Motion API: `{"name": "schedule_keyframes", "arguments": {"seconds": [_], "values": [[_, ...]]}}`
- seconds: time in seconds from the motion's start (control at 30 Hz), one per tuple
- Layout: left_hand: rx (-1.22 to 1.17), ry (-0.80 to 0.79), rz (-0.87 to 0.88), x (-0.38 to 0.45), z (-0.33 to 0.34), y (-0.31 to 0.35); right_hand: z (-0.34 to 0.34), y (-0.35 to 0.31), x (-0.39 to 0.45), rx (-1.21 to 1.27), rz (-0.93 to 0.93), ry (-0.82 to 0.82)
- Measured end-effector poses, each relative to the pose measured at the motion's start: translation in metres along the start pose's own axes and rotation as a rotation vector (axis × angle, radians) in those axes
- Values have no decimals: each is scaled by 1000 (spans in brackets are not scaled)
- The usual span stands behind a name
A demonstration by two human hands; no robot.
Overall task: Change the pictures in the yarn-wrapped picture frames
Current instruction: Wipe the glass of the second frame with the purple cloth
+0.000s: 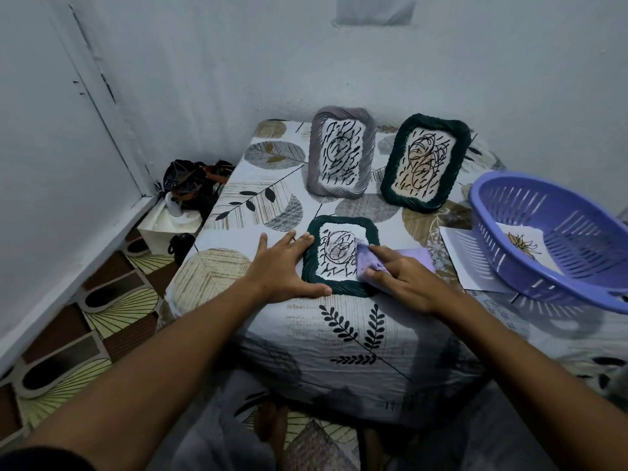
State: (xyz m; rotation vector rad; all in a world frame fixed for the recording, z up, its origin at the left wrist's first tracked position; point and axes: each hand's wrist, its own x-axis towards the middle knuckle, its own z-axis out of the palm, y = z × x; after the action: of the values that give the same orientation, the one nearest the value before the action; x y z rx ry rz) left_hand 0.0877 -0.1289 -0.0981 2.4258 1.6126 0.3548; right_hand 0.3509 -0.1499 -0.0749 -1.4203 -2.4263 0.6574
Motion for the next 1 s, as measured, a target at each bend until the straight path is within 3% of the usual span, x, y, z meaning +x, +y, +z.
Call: {"name": "schedule_keyframes", "arguments": {"seconds": [0.37,0.6,0.8,1.0], "values": [[29,-9,6,2,2,-1,10,-4,15,-37,-2,-25],[10,-15,7,1,0,0,9,-18,24,-112,-117,-53],[11,4,7,-1,-3,2,-7,5,7,-125,-42,-84],[-28,2,-2,1,-3,3,13,-15,28,-141,-69,-73]]}}
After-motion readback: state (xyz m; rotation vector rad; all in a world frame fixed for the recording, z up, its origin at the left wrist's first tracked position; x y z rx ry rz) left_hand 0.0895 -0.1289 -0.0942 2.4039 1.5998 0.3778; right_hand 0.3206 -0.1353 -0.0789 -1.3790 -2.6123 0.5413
